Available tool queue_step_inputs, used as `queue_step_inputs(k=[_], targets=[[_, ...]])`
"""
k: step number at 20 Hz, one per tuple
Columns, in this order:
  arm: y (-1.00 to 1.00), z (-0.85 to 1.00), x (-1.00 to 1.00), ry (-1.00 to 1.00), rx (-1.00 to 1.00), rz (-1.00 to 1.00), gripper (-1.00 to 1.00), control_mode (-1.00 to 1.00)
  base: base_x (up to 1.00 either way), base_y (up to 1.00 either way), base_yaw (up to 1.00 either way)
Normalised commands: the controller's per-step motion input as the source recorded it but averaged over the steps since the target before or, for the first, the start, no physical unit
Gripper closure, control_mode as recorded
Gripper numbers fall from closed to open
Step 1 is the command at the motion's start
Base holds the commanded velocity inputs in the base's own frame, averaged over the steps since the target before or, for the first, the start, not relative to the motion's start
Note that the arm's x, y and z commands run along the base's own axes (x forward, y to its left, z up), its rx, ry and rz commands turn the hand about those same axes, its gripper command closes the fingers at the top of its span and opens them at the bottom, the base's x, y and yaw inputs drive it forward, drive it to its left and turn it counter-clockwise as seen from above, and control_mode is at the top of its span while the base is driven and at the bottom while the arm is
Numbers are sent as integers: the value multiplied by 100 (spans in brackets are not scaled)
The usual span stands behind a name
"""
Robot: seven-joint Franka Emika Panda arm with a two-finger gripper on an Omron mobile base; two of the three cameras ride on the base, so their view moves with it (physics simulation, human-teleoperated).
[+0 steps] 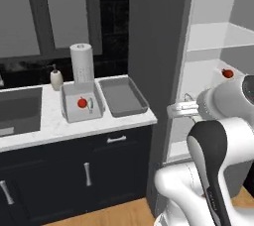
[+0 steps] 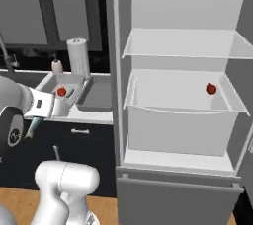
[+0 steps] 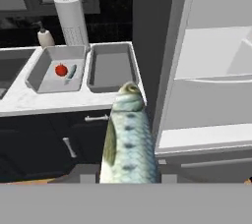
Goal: Place one tomato and one fish in each tupperware on the nearby counter, to pack two identical lunches.
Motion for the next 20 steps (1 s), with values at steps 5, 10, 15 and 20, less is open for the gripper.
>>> queue_step_inputs(k=[5, 10, 15, 20], targets=[[0, 0, 0, 0, 0, 0, 100, 100, 88, 100, -3], [0, 0, 0, 0, 0, 0, 100, 100, 79, 41, -12], [0, 0, 0, 0, 0, 0, 100, 100, 59, 13, -17], [1, -16, 38, 0, -1, 1, 100, -100, 10, 2, -2]])
